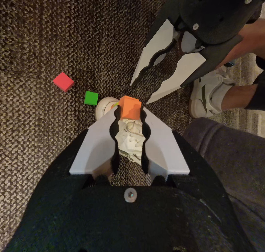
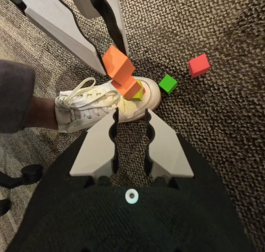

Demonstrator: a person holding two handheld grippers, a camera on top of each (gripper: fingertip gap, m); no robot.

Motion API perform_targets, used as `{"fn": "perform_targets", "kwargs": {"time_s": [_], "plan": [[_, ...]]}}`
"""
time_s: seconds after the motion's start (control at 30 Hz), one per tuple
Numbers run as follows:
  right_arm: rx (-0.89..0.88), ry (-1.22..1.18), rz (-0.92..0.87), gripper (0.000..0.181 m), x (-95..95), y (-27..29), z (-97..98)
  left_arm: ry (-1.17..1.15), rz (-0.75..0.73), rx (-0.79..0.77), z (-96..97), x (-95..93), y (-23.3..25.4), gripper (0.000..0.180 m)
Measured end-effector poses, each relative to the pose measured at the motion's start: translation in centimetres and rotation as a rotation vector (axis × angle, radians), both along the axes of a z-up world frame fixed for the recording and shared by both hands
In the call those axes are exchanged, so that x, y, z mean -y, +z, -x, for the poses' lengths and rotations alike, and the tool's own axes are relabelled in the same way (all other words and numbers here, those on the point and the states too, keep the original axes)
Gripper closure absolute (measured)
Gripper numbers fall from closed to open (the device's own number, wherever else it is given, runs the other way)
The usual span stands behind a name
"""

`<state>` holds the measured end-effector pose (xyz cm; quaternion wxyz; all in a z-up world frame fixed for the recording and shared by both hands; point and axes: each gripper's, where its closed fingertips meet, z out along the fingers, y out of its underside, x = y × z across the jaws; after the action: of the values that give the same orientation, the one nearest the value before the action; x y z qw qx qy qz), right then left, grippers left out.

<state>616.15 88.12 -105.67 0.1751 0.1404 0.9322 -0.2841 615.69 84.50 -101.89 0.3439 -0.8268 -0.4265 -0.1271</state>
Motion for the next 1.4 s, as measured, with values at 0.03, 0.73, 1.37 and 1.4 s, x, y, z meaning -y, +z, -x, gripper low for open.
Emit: {"fn": "perform_targets", "kwargs": {"time_s": [0.03,0.73,1.37,1.4], "plan": [[-0.001,-0.003,0.001,0.146,-0.1,0.0,0.0,-0.001,-0.004,0.002,0.0,-0.1,0.0,0.154],[0.046,-0.058,0.061,0.166,-0.8,-0.6,-2.8,0.02,-0.051,-0.044,1.2,-1.6,1.1,0.156],[-0.017,-0.509,-0.141,0.167,-10.2,-5.4,0.7,0.121,-0.001,0.108,0.1,0.0,-3.7,0.118],[-0.003,-0.532,-0.14,0.167,-10.7,-5.5,0.3,0.129,0.0,0.108,-0.1,0.4,-3.7,0.118]]}}
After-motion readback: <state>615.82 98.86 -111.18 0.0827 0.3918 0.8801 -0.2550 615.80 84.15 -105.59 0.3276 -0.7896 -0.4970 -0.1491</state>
